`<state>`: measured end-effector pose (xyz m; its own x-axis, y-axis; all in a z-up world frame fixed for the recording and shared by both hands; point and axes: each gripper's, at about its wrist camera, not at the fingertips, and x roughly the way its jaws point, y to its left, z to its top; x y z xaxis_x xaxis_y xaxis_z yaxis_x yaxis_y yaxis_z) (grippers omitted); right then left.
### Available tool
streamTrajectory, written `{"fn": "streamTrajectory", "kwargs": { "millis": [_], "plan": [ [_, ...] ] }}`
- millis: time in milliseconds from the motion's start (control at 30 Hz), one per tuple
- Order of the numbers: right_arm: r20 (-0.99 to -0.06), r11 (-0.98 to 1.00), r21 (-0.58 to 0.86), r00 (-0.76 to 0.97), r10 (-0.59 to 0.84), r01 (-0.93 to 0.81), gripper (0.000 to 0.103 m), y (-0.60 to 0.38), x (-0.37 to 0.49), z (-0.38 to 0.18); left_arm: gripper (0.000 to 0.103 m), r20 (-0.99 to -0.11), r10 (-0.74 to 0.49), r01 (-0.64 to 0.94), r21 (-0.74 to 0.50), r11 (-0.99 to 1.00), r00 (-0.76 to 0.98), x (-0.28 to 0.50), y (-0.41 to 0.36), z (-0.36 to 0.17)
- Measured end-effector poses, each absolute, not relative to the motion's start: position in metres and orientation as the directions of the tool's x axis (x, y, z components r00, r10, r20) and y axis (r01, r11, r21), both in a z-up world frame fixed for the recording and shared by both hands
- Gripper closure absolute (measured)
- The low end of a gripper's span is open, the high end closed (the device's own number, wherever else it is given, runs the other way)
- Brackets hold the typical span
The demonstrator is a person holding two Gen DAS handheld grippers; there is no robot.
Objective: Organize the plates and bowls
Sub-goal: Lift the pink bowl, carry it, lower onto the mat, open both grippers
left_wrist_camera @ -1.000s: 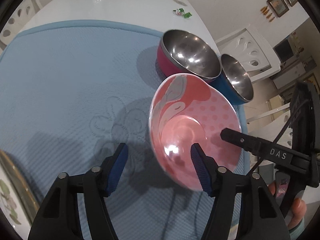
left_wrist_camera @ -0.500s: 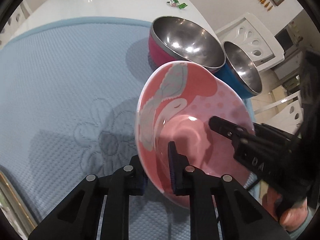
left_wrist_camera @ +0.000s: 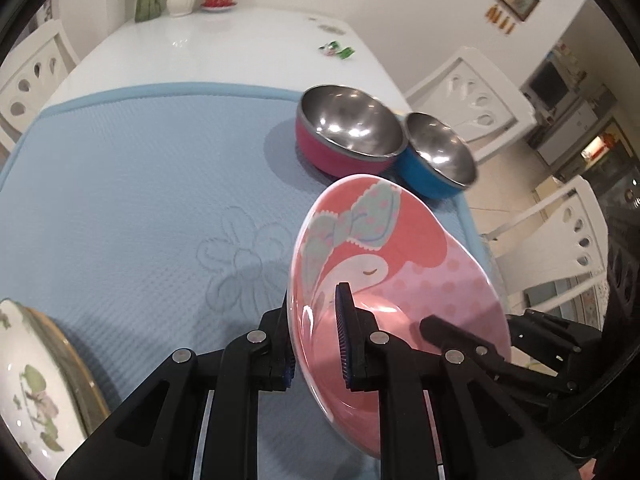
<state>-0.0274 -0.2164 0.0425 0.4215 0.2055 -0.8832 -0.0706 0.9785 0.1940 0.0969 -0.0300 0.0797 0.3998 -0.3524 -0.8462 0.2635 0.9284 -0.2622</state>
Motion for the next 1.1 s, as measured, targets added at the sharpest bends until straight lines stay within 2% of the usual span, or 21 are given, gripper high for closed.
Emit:
{"fn": "streamTrajectory", "kwargs": {
  "millis": [200, 333, 567, 1100],
  "plan": [
    [-0.889, 0.976, 0.195, 0.404, 0.216, -0.094, 0.08, -0.197, -0.065, 0.047, 0.089, -0.839, -0.337, 0.311, -0.213, 0.926, 0.427, 0.062, -0.036, 0.09],
    [-0.899, 0.975, 0.198, 0.379, 0.22, -0.097, 0.08, -0.191, -0.077, 0.04, 0.089, -0.844, -0.348, 0.305, -0.233, 0.923, 0.408, 0.046, -0.026, 0.082],
    [-0.91, 0.978, 0.159, 0.366, 0.197, -0.133, 0.08, -0.179, -0.083, 0.025, 0.089, -0.866, -0.333, 0.285, -0.235, 0.929, 0.373, 0.039, -0.019, 0.062],
    [-0.933, 0.97, 0.222, 0.266, 0.242, -0.104, 0.078, -0.165, -0.09, -0.008, 0.089, -0.905, -0.296, 0.259, -0.22, 0.94, 0.307, 0.031, -0.011, 0.028]
  ]
}}
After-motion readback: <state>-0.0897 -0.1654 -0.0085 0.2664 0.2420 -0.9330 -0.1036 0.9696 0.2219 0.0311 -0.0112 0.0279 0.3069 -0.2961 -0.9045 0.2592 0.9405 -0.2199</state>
